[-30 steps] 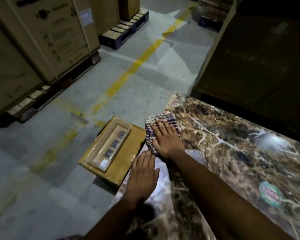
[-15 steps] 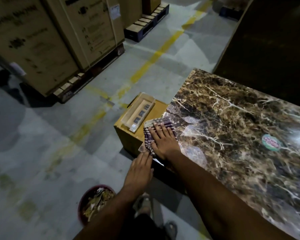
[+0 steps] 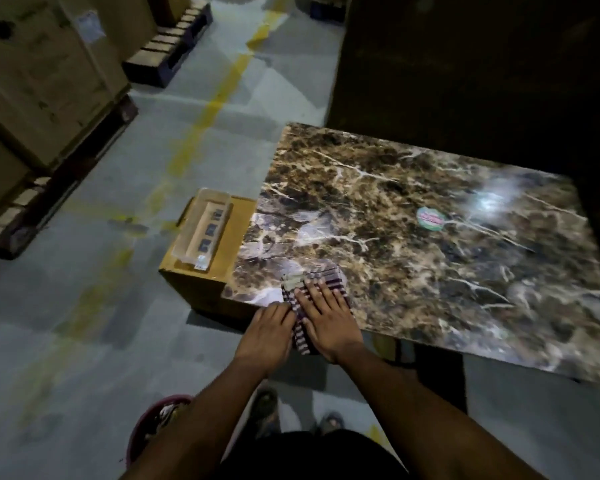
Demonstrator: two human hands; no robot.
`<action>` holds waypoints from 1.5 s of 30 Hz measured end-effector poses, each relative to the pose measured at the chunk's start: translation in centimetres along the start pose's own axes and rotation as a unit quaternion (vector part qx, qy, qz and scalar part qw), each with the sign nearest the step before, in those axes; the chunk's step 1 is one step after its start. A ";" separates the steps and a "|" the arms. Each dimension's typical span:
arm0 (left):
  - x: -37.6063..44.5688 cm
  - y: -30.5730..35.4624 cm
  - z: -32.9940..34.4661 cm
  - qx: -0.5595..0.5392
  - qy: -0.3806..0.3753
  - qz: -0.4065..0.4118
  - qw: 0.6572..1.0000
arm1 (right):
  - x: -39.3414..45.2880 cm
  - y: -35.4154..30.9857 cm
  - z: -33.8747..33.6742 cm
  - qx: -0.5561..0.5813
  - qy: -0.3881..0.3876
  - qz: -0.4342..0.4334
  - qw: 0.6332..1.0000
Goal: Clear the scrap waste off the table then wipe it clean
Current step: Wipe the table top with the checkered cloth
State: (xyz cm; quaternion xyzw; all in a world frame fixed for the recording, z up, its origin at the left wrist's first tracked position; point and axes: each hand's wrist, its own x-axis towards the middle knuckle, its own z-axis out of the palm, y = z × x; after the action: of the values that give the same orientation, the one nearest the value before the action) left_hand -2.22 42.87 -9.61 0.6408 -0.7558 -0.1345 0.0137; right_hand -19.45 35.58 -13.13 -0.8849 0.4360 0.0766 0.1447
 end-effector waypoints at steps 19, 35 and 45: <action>15.6 37.2 7.1 0.017 -0.115 0.244 0.963 | -25.9 31.8 0.1 0.087 0.088 0.344 0.931; 23.7 57.9 9.2 0.033 -0.152 0.258 0.953 | -35.2 50.0 -1.6 0.122 0.065 0.400 0.906; 30.9 55.1 7.4 0.003 -0.115 0.209 0.971 | -27.2 56.5 -5.0 0.105 0.055 0.371 0.921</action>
State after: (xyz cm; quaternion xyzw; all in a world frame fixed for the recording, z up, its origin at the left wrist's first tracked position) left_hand -62.37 22.08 -9.30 0.4492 -0.8696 -0.1992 -0.0474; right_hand -80.77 21.70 -12.02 -0.6421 0.7461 0.0294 0.1735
